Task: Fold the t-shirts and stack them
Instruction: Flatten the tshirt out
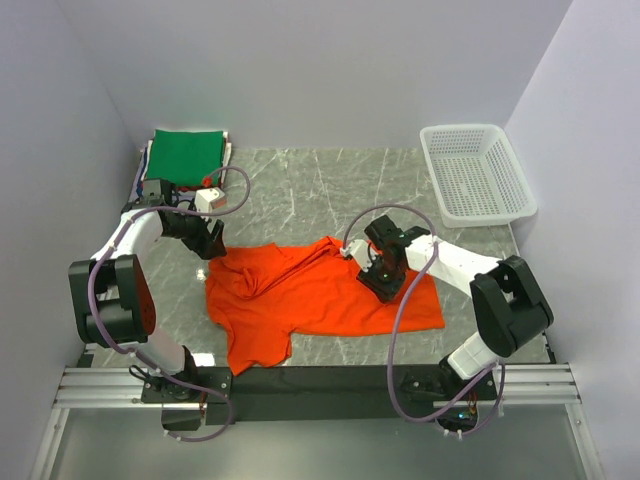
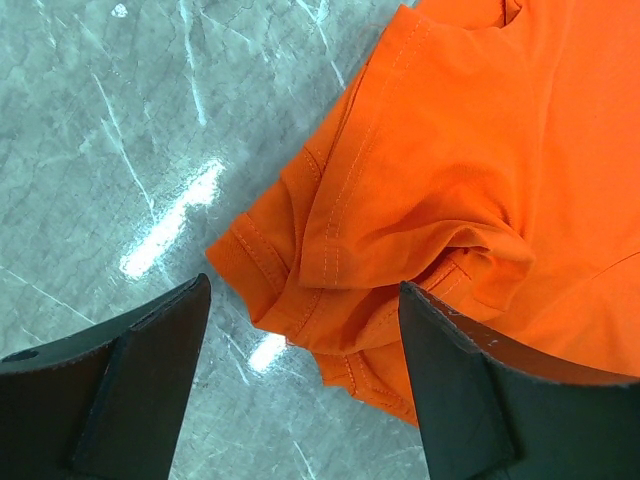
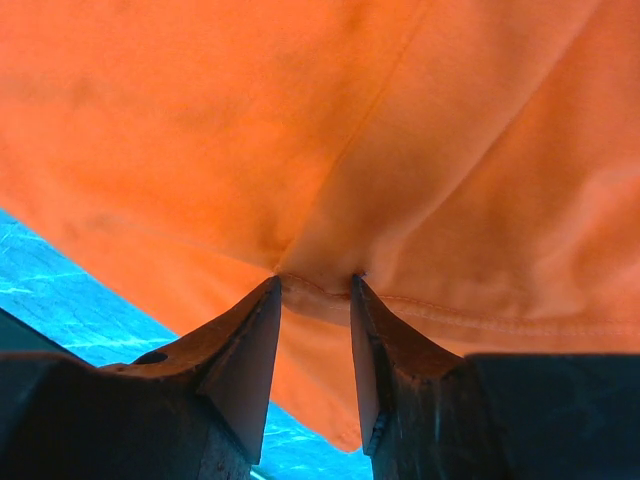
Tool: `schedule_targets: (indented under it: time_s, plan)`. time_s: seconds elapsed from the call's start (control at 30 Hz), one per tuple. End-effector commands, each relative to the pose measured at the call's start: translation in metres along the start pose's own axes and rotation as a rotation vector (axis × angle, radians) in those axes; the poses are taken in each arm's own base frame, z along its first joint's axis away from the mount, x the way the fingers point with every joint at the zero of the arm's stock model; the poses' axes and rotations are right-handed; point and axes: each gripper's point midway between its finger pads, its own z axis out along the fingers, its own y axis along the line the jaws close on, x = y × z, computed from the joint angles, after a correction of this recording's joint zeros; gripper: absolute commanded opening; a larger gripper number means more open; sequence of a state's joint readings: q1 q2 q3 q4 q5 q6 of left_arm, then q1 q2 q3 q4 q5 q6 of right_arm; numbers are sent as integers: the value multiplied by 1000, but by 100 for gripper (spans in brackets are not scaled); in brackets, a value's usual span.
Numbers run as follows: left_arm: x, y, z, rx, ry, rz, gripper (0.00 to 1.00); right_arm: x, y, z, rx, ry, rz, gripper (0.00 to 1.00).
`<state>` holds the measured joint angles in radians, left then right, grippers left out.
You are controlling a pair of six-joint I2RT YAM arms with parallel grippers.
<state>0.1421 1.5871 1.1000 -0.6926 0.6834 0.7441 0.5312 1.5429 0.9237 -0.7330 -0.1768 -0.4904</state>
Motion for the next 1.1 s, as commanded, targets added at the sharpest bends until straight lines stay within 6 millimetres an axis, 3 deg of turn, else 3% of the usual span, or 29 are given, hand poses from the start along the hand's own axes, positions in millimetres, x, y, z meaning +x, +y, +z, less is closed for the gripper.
schedule_targets:
  time_s: [0.0, 0.43, 0.73, 1.07]
  plan:
    - [-9, 1, -2, -4, -26, 31, 82, -7, -3, -2, 18, 15, 10, 41]
    - [-7, 0, -1, -1, -23, 33, 82, -15, 2, -1, 58, 22, 4, 50]
    - [-9, 2, -1, -3, -22, 32, 83, 3, -7, 20, 102, 121, 4, 49]
    - [-10, 1, -2, 3, -20, 35, 83, -16, -24, -8, 201, 61, -14, 47]
